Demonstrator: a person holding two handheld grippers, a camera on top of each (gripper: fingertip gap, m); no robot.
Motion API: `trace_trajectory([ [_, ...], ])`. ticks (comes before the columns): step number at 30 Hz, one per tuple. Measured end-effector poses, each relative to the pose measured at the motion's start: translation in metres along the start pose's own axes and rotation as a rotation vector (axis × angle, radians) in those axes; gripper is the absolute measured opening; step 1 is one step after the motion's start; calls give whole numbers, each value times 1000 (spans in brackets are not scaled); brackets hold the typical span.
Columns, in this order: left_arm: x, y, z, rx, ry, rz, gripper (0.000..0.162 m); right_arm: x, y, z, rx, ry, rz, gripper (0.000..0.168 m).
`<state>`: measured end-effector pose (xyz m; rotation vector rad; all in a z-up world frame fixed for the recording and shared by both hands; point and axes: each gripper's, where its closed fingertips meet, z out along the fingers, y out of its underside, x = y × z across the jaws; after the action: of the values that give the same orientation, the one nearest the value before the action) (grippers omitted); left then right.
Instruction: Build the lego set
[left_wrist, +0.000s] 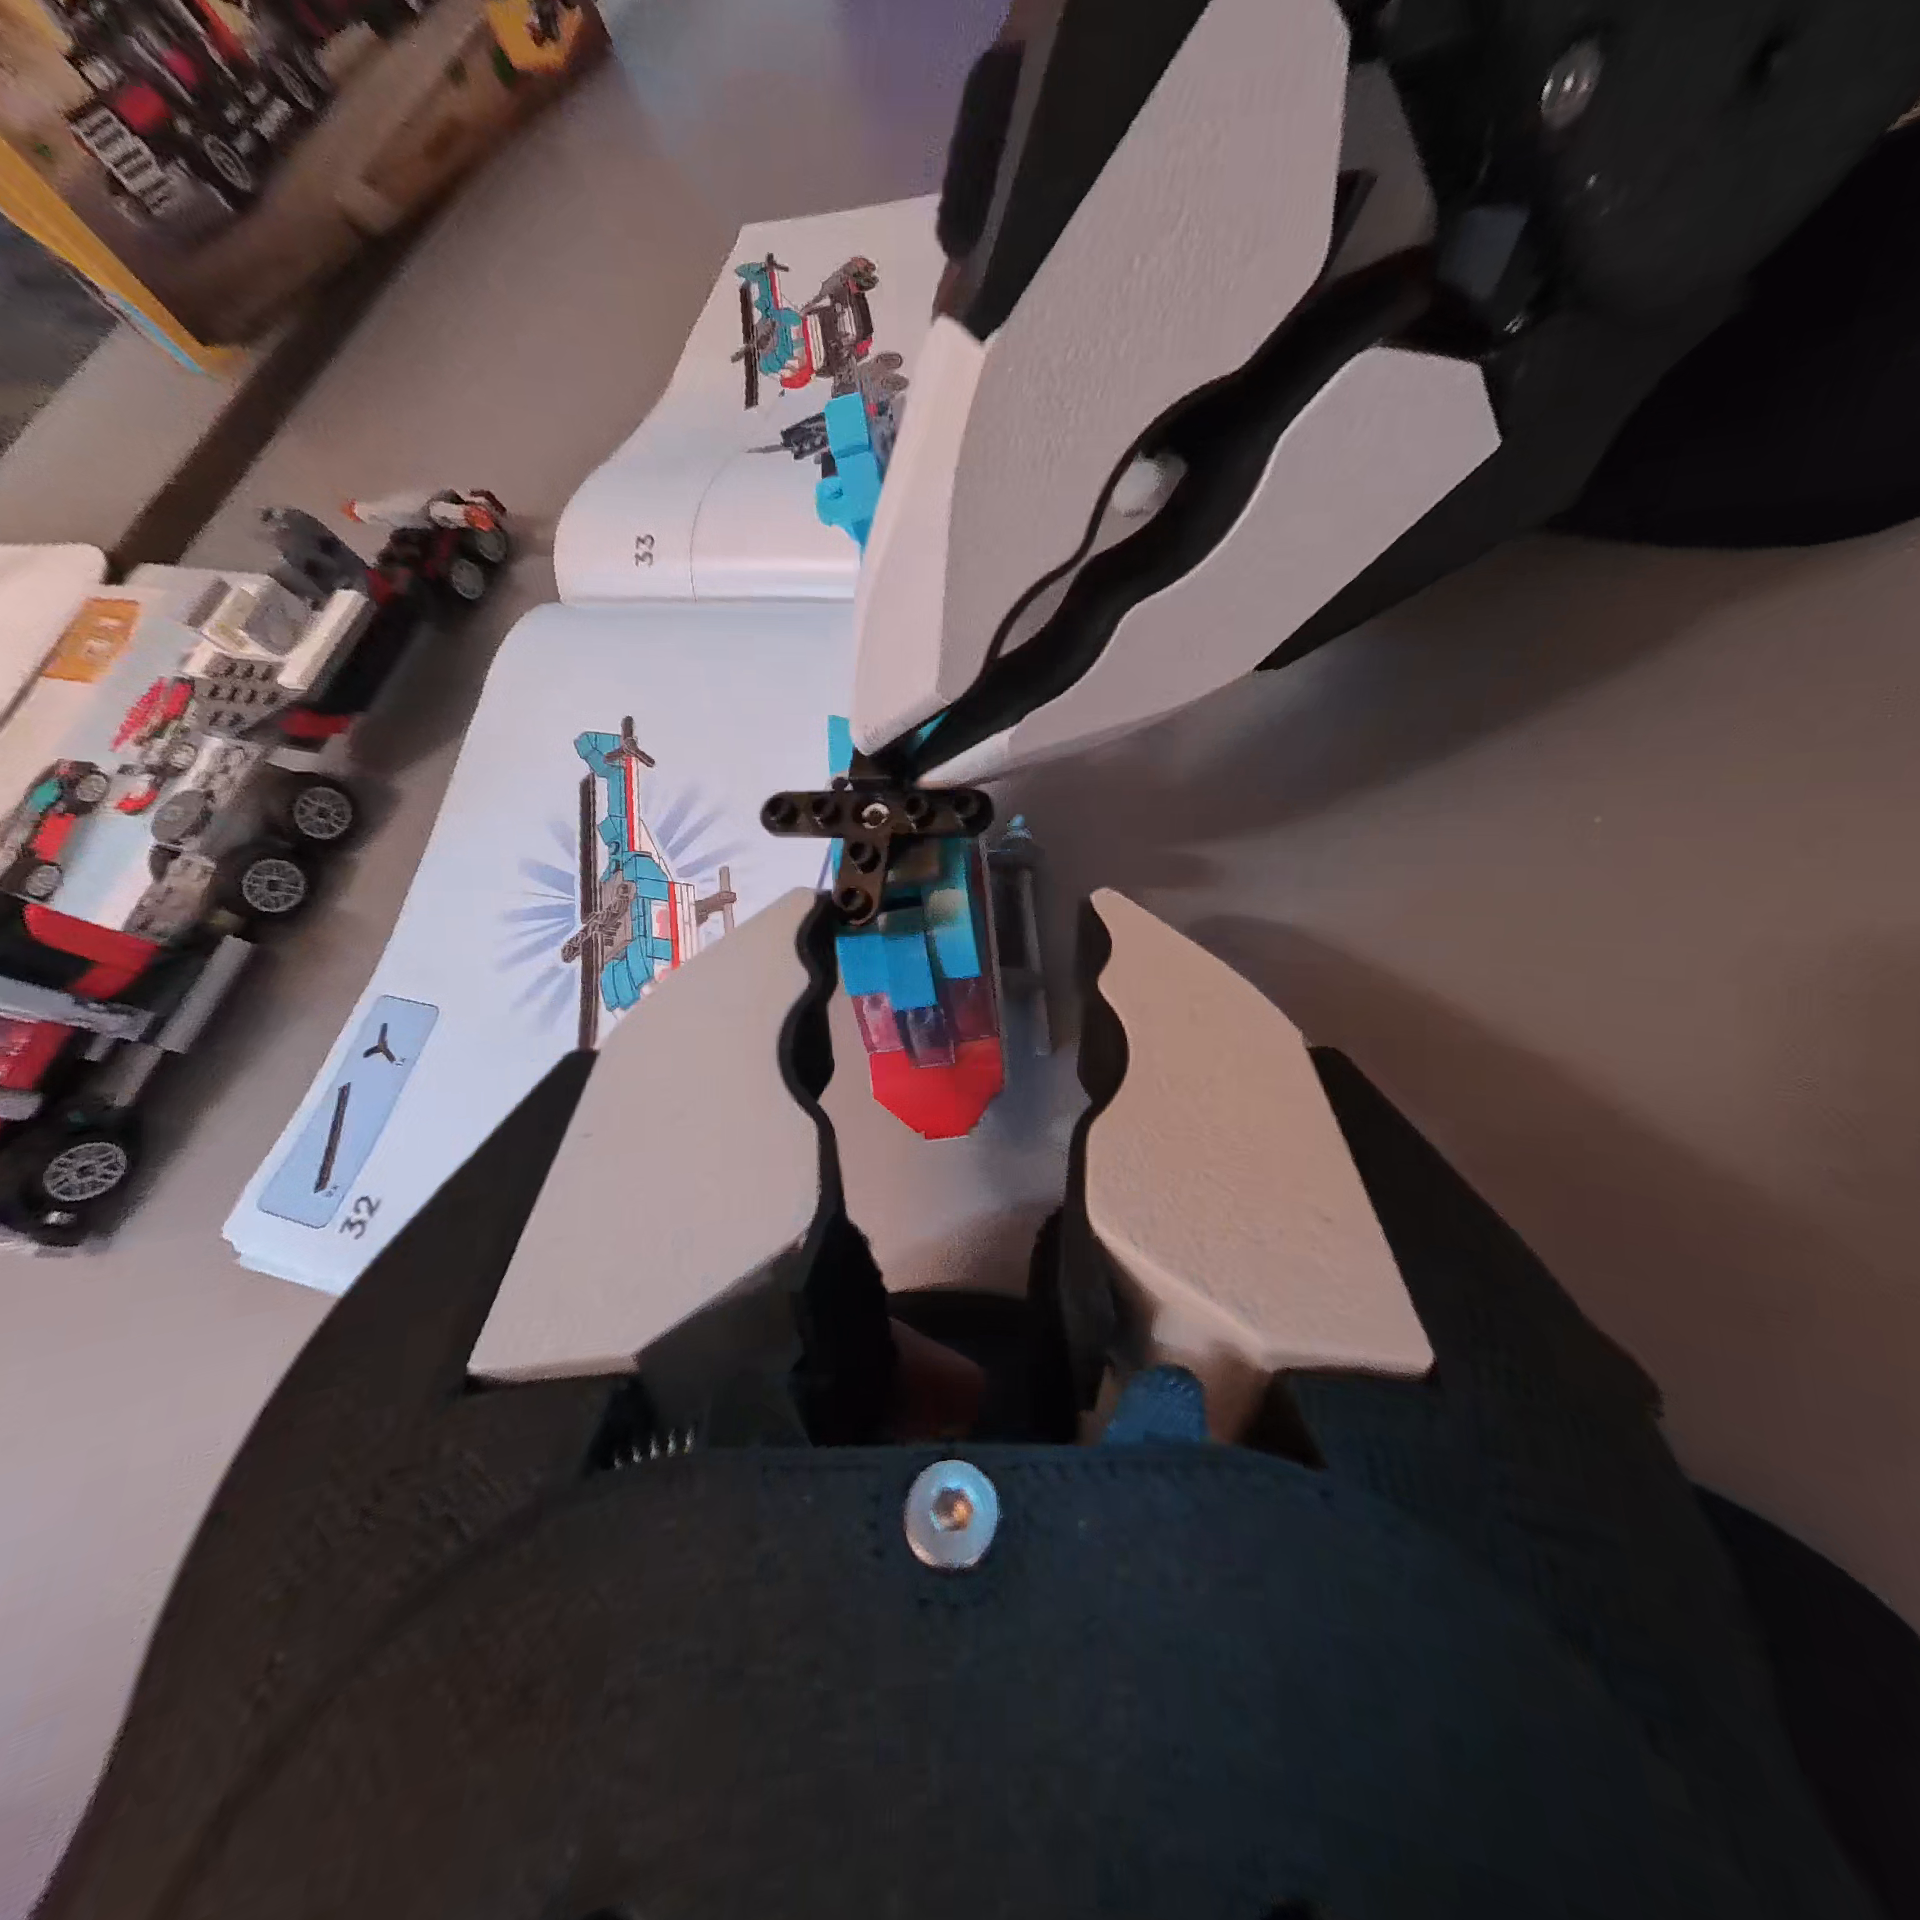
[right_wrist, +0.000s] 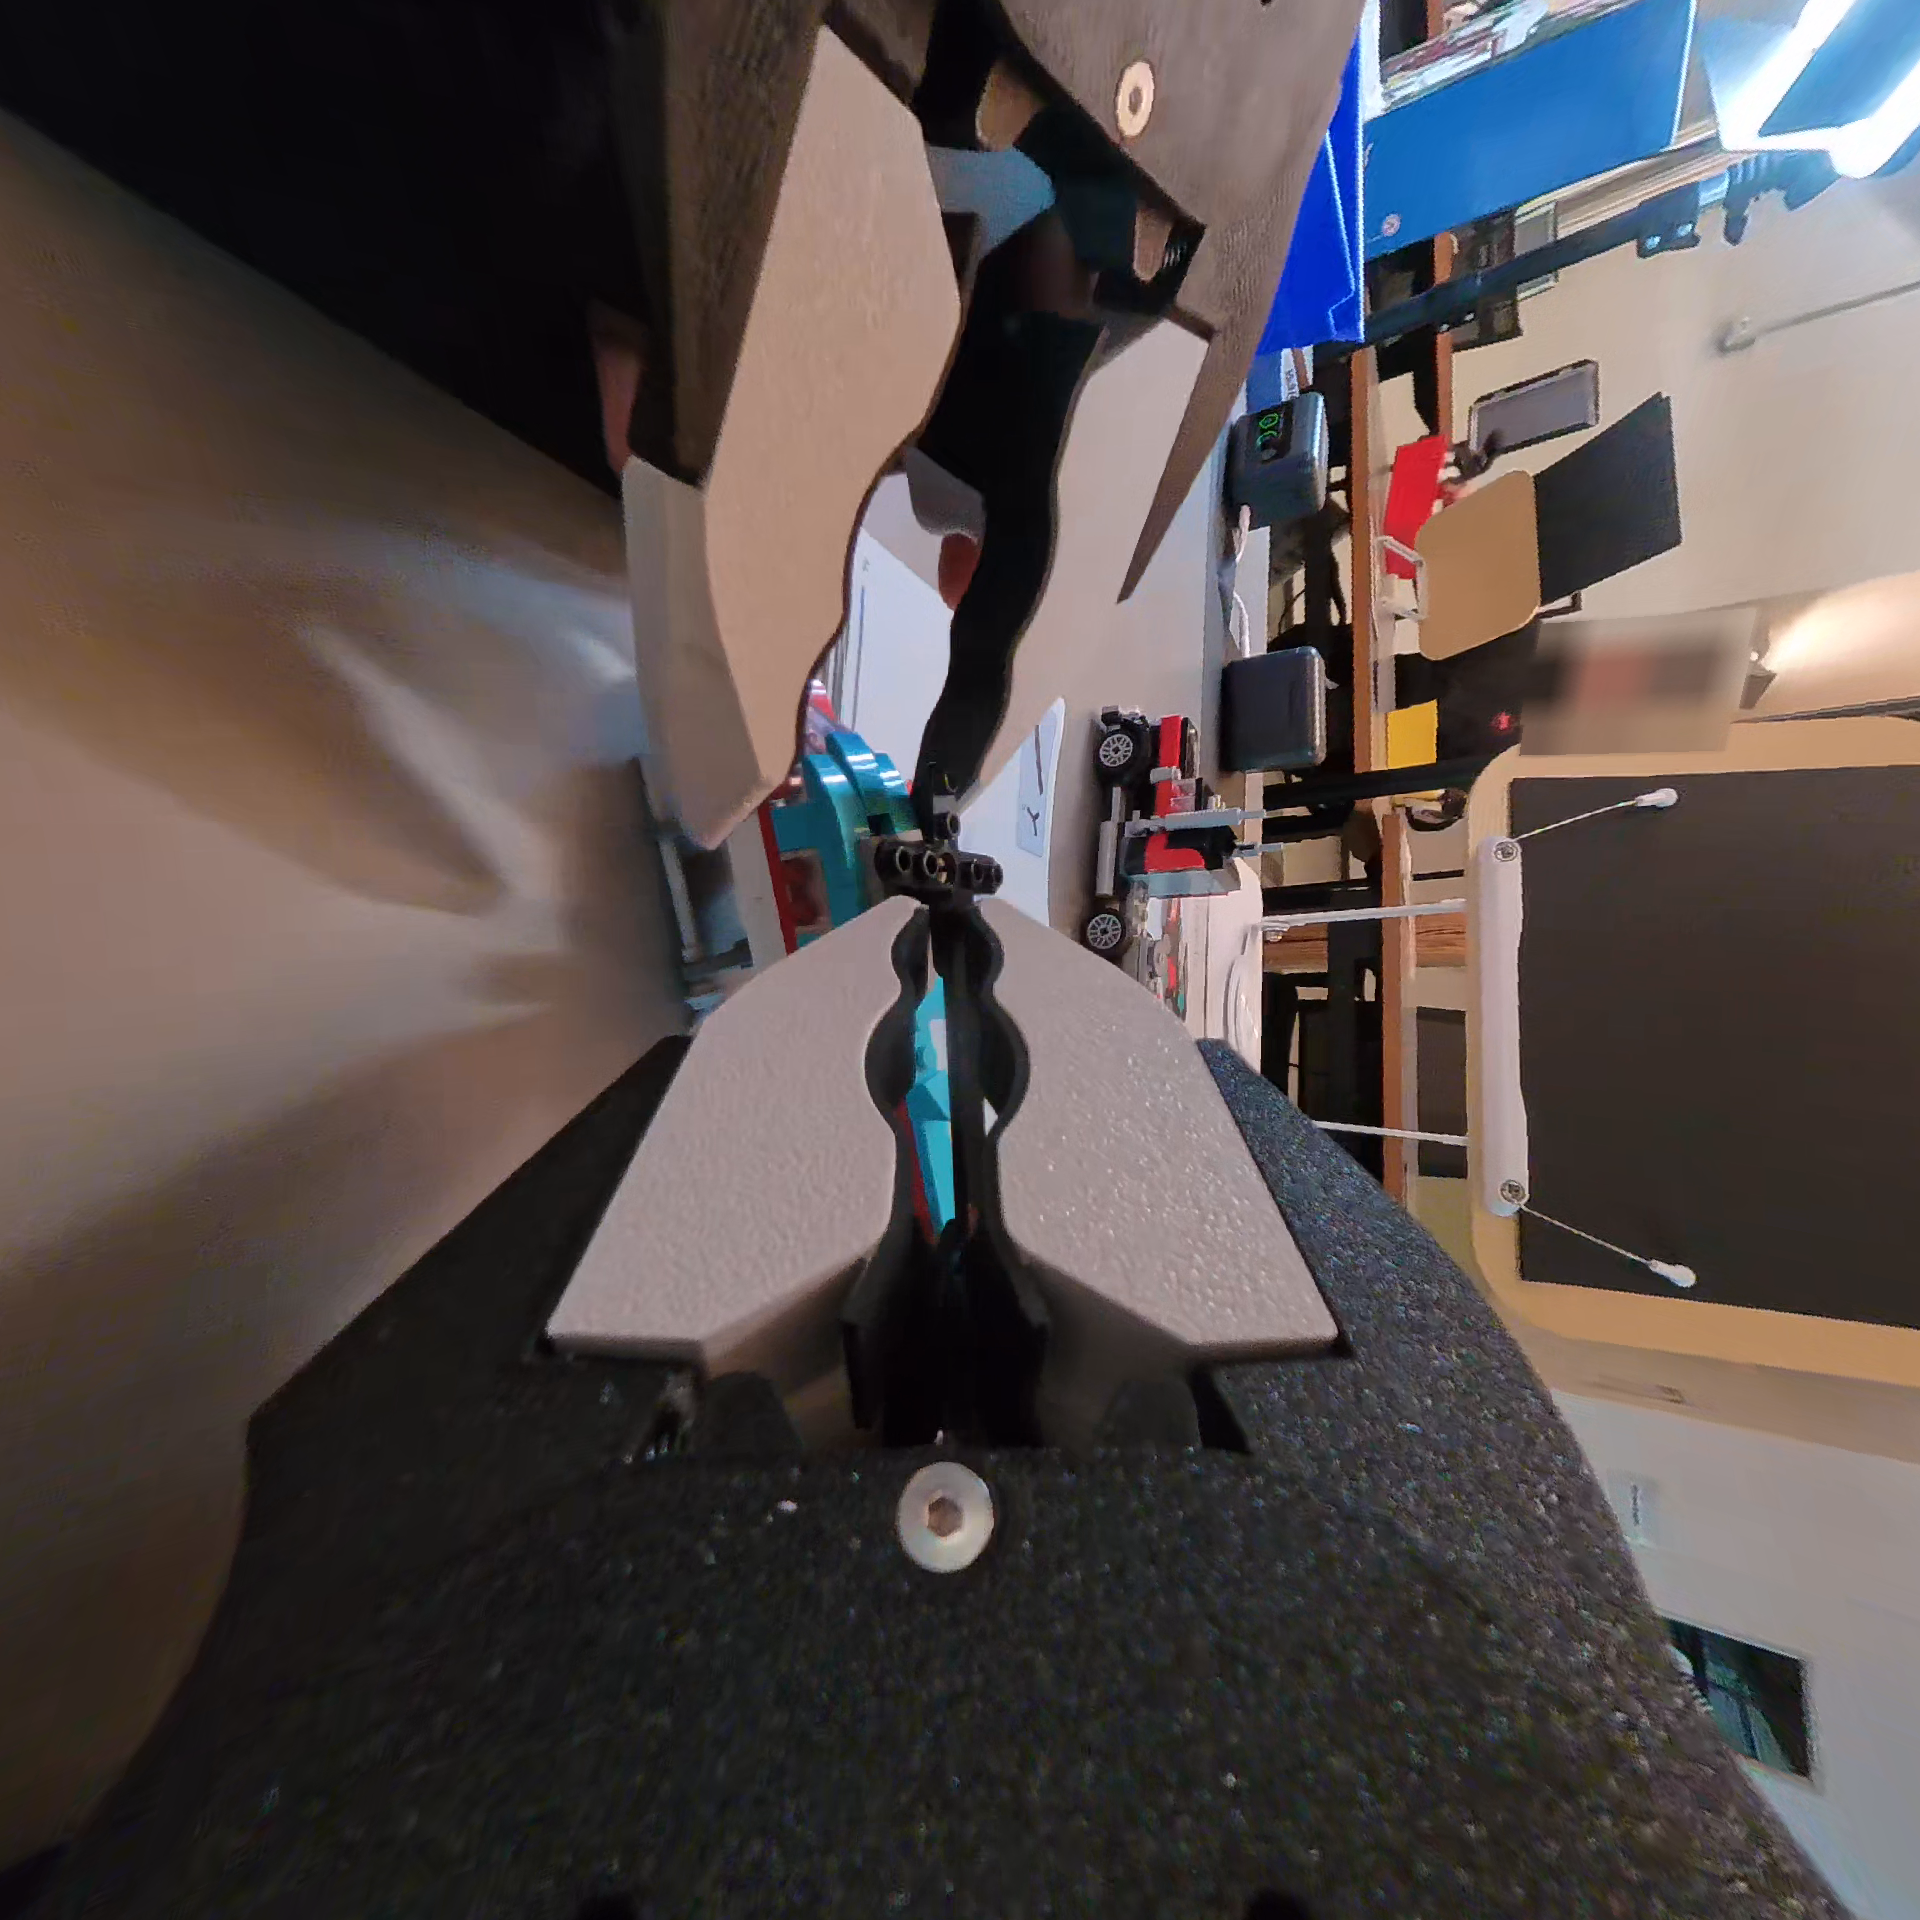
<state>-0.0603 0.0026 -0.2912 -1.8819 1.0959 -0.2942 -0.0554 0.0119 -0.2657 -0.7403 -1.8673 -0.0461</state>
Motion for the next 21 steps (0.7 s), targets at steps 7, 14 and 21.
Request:
trace_trajectory([
  [7, -4, 0, 1, 3, -31, -13, 32, -1, 0, 0, -14, -34, -27, 6],
  [14, -1, -2, 5, -4, -62, 8, 29, -1, -1, 0, -24, -42, -57, 5],
  [21, 6, -7, 7, -7, -74, 15, 26, -2, -1, -1, -45, -74, -86, 5],
])
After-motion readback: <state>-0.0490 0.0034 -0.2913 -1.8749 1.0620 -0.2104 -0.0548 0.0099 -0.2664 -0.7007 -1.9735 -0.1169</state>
